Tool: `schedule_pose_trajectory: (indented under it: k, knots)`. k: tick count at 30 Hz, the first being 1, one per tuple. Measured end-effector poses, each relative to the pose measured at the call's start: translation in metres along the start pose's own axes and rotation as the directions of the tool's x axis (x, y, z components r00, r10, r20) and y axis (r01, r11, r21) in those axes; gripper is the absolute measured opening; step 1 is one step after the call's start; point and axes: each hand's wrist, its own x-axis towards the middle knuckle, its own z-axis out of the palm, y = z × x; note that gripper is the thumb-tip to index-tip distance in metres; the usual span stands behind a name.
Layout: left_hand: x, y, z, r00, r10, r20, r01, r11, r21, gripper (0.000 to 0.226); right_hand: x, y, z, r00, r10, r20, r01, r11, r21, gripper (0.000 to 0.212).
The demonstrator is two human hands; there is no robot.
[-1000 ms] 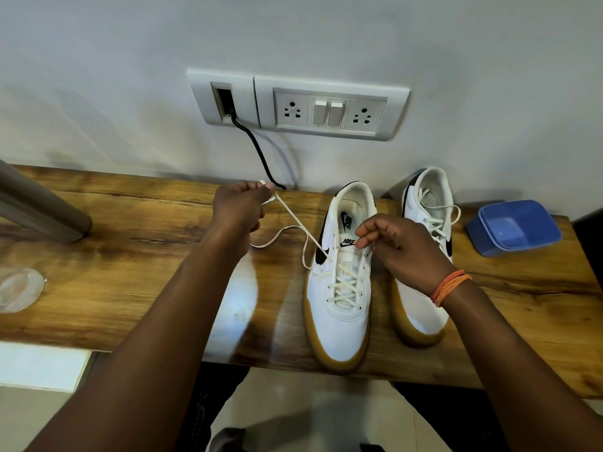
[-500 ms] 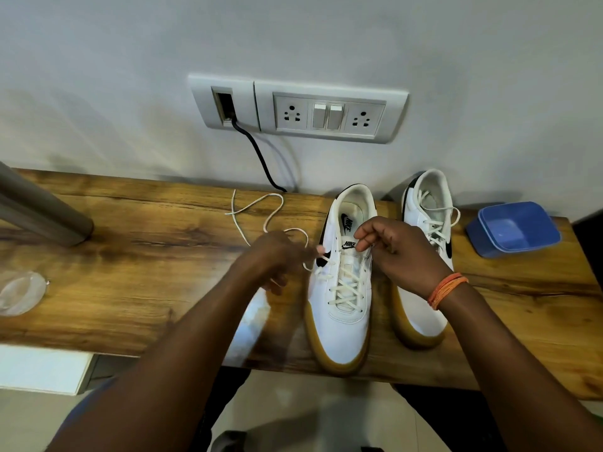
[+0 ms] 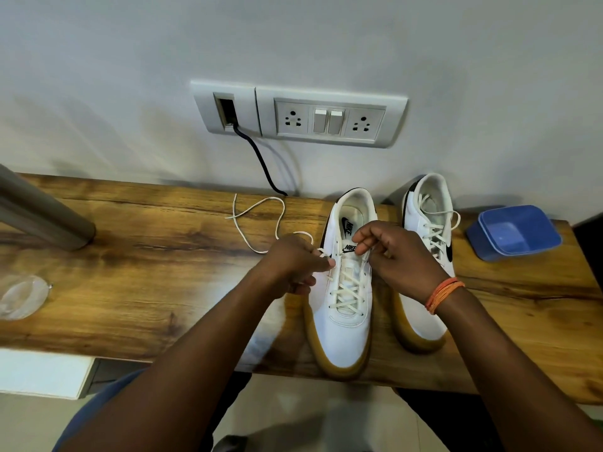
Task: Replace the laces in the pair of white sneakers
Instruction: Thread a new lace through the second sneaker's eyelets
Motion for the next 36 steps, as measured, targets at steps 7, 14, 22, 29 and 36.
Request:
schedule_pose_trajectory:
  k: [7,14,22,29,36]
  knots:
    - [-0.021,0.002,-0.027,0.98,0.186,0.067,-0.168,0.962,-0.215,0.015,-0.003,-0.023,0.006,0.996,0.094,0.006,-0.092,0.957,0.275,0.014]
    - [-0.028,0.02,-0.021,0.917,0.398,-0.023,-0.384,0.865,-0.323,0.014,-0.006,-0.049,0.015,0.982,0.084,0.171,-0.15,0.896,0.419,0.017]
    - [-0.024,0.021,0.014,0.888,0.427,0.17,-0.373,0.886,-0.277,0.034,0.012,-0.043,-0.039,0.938,0.33,0.11,-0.239,0.38,0.894,0.015]
    - [-0.021,0.021,-0.001,0.846,0.426,0.32,-0.403,0.904,-0.14,0.019,0.015,0.011,-0.072,0.791,0.598,0.13,-0.252,0.124,0.96,0.02]
    - [-0.019,0.025,-0.027,0.861,0.397,0.318,-0.336,0.914,-0.229,0.033,0.013,0.036,-0.09,0.723,0.687,0.071,-0.158,0.064,0.985,0.022]
